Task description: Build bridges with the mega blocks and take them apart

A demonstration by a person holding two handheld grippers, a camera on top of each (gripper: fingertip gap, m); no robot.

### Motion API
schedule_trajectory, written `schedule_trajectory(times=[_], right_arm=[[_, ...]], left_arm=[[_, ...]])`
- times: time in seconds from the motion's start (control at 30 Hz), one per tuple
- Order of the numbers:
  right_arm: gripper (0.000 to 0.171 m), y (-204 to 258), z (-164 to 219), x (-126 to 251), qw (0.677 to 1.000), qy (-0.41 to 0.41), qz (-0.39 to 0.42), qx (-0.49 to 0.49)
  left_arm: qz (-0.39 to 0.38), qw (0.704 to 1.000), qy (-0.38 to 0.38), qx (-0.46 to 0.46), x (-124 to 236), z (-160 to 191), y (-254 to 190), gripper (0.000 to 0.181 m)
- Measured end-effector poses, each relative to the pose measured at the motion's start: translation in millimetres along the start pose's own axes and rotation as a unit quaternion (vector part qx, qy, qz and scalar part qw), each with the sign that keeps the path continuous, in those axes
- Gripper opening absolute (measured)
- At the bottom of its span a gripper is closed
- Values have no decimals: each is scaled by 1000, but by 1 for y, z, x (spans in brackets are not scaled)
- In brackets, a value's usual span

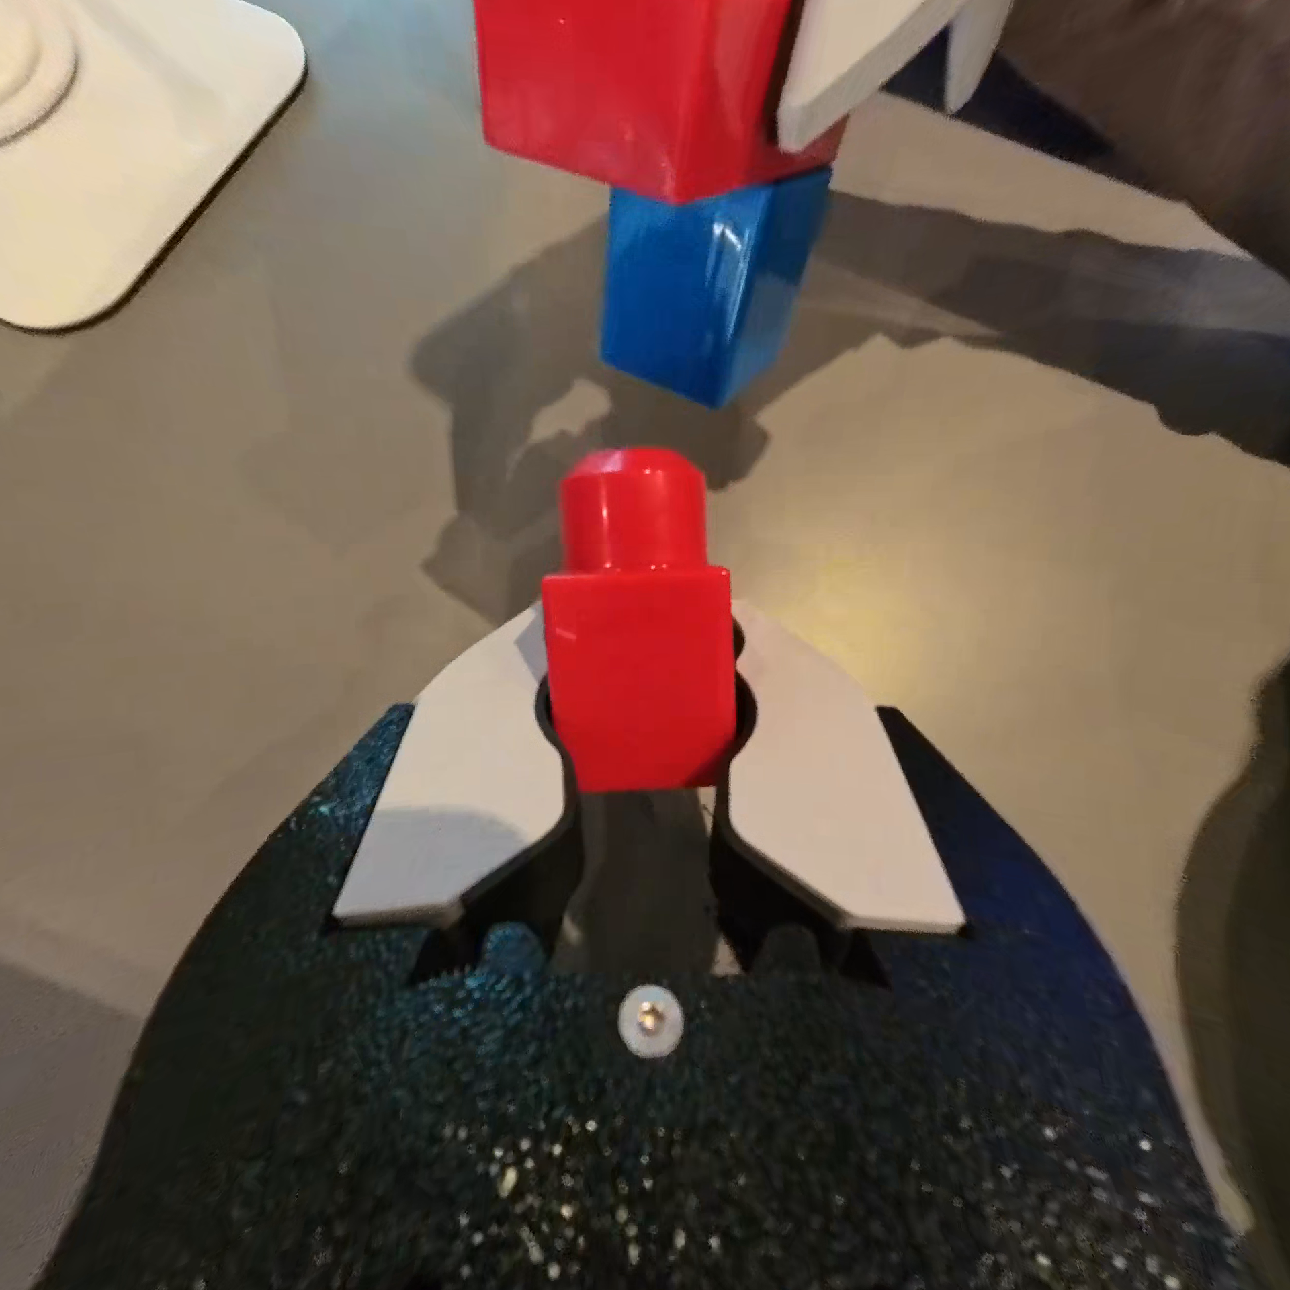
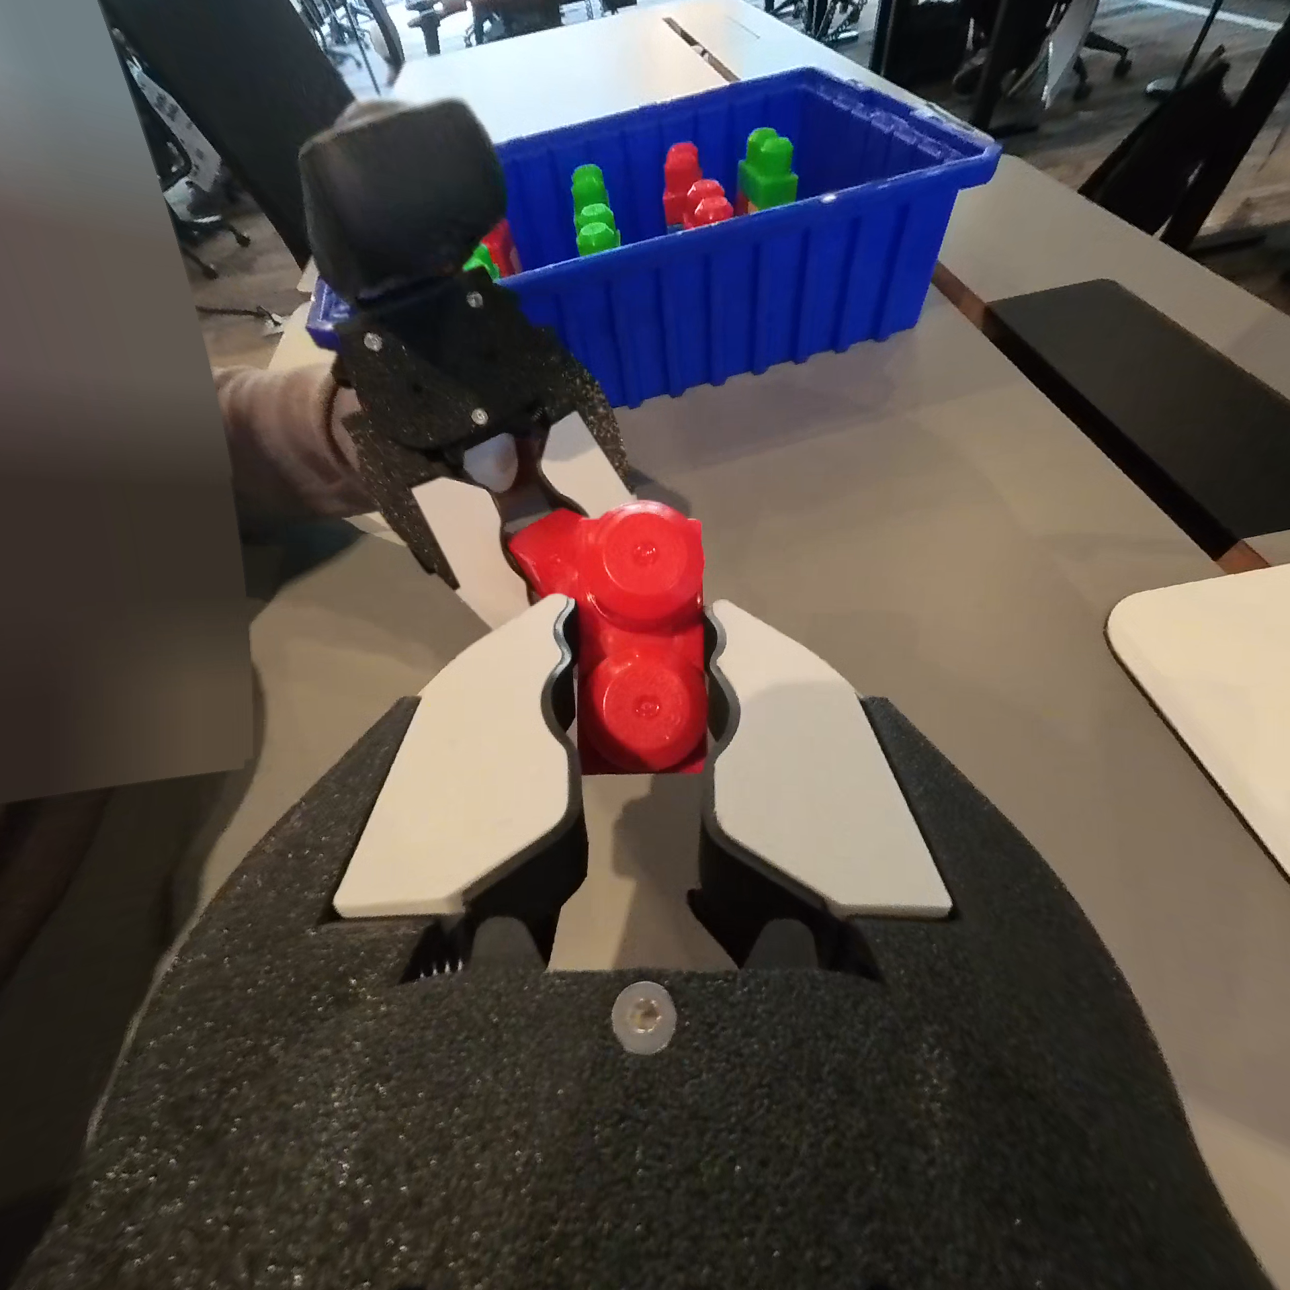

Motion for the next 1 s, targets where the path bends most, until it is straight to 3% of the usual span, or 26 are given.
schedule_trajectory(times=[0.1, 0.23, 0.43, 0.57, 0.7, 1.0], right_arm=[[33, -5, 3, 5, 1000, 14, 23, 1], [33, -12, 15, 12, 997, 56, 55, -3], [34, -4, 52, -6, 983, 182, 24, -7], [34, 5, 62, -19, 972, 237, 2, -10], [34, 23, 57, -25, 971, 214, -71, -77], [34, 18, 64, -27, 959, 208, -81, -172]], left_arm=[[-25, 999, -14, -17, 0, -4, 4, 41], [-27, 995, -98, -5, 8, -19, 3, 41], [15, 966, -252, 54, 35, -37, -2, 41], [30, 951, -300, 72, 51, -41, 0, 41], [45, 939, -334, 70, 64, -46, -2, 41], [72, 925, -367, 69, 70, -57, -9, 42]])
Point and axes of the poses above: each gripper's, where its closed fingertips meet, x back along the fingers, z out of its underside, y = z × x across the jaws, the point moved 2 cm from there along x, back along the fingers, and after that the axes turned 3 degrees about -z, right-handed, at the moved point
